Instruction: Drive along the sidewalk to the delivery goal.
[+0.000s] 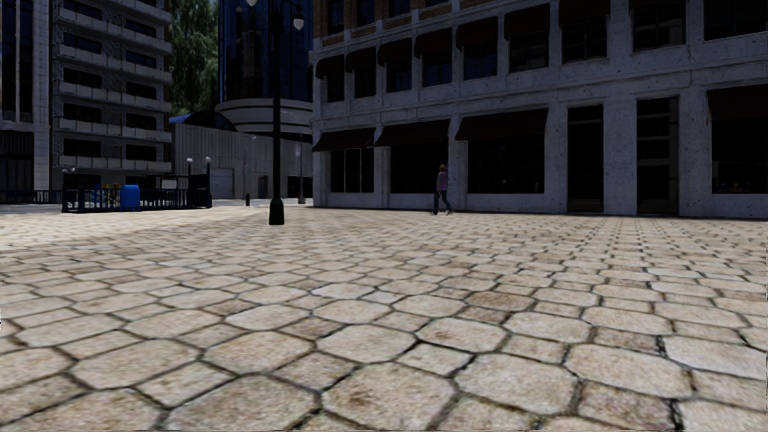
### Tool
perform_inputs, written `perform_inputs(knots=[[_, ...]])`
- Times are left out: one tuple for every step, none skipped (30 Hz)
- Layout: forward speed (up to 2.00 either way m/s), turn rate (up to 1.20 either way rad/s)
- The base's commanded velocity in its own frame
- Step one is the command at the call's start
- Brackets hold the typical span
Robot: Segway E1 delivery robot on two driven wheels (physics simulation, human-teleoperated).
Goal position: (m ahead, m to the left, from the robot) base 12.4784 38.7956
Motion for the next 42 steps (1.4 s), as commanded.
perform_inputs(knots=[[2.00,0.36],[2.00,0.36],[2.00,0.37],[2.00,0.37],[2.00,0.38],[2.00,0.39],[2.00,0.39],[2.00,0.39],[2.00,0.39],[2.00,0.39],[2.00,0.39],[2.00,0.39],[2.00,0.39],[2.00,0.39],[2.00,0.40],[2.00,0.45],[2.00,0.49],[2.00,0.52],[2.00,0.52],[2.00,0.52],[2.00,0.52],[2.00,0.52],[2.00,0.52],[2.00,0.52],[2.00,0.52],[2.00,0.54],[2.00,0.57],[2.00,0.57],[2.00,0.58],[2.00,0.58],[2.00,0.58],[2.00,0.58],[2.00,0.58],[2.00,0.58],[2.00,0.58],[2.00,0.58],[2.00,0.58],[2.00,0.58],[2.00,0.58],[2.00,0.58],[2.00,0.58],[2.00,0.58]])
